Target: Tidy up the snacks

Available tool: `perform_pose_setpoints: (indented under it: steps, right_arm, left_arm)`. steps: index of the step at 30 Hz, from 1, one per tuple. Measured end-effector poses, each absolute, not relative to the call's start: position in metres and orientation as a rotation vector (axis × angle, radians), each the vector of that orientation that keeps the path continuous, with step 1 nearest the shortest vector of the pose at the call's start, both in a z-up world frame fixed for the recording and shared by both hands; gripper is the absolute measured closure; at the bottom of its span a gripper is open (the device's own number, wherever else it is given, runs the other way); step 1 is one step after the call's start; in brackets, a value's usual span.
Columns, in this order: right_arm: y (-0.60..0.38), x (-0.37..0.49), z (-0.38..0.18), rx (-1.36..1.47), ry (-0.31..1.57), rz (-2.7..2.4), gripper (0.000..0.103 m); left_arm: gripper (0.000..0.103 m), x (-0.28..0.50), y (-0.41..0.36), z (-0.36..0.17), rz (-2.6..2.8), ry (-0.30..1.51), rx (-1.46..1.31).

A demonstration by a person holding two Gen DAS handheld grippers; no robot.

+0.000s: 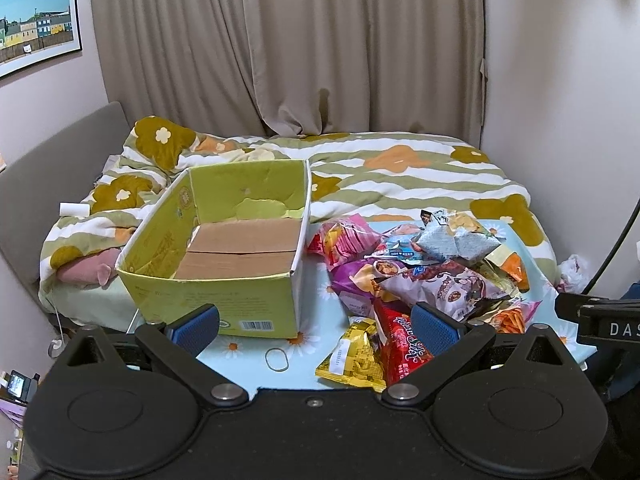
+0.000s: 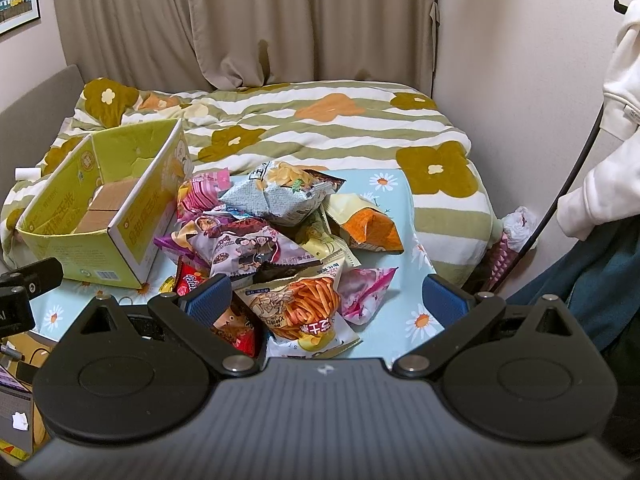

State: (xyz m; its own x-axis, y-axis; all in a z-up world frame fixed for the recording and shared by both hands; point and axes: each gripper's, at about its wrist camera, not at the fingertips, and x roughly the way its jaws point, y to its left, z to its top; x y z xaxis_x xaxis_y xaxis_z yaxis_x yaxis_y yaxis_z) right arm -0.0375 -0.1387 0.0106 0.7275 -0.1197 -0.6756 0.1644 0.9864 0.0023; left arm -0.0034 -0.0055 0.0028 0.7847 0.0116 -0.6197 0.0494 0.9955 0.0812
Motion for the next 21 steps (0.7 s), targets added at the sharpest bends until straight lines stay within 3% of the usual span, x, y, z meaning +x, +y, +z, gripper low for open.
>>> perform_pose_setpoints:
  steps: [21]
  right_arm:
    - [-0.142, -0.031, 0.007, 0.092, 0.769, -0.187, 0.000]
  left_arm:
    - [0.000, 0.008, -0.005, 0.001, -0.082, 0.724, 0.099]
